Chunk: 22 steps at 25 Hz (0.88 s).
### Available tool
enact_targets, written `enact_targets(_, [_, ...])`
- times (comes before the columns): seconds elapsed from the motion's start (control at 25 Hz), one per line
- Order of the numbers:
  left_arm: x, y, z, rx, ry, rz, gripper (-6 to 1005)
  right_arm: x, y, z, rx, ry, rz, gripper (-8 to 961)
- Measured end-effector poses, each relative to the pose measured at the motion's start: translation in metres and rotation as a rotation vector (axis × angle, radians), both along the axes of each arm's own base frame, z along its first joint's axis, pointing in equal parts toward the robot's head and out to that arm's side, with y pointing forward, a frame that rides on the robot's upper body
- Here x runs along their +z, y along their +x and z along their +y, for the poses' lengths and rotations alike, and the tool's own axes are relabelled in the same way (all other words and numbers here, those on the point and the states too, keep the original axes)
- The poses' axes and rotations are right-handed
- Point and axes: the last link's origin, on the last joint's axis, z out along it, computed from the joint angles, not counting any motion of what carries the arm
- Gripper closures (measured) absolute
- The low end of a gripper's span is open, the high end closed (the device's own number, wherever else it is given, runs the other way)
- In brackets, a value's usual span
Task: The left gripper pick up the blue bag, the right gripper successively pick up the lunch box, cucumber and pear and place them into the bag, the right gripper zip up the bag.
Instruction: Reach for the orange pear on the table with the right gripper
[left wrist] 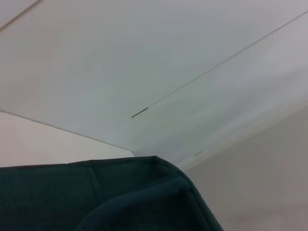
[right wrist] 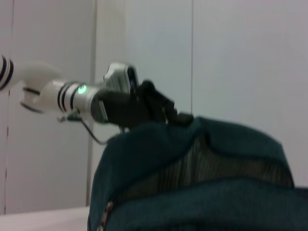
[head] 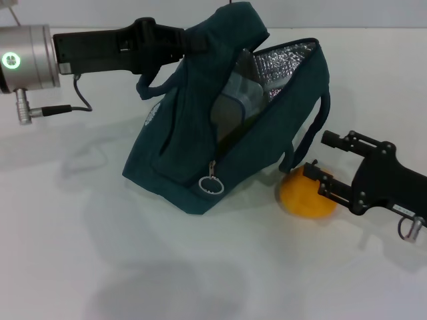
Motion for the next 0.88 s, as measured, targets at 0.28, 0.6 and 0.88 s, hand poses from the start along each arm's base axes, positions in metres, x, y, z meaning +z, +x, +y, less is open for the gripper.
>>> enact_targets(0.28, [-0.0002, -0.0018, -0.0011, 0.001, 0.004, 0.0, 938, -0.0066, -0.0004, 0.0028, -0.007, -0.03, -0.024, 411])
enact_targets(0.6, [-0.0006, -0.002, -0.0014, 0.001, 0.005, -0.001, 938, -0.0102, -0.0009, 0.0048, -0.007, -0.045, -0.045, 426])
enact_targets(0.88, [-0.0005, -0.0023, -0.0015, 0.001, 0.005, -0.002, 938, -0.0113, -0.0019, 0.009, -0.022, -0.055, -0.048, 551])
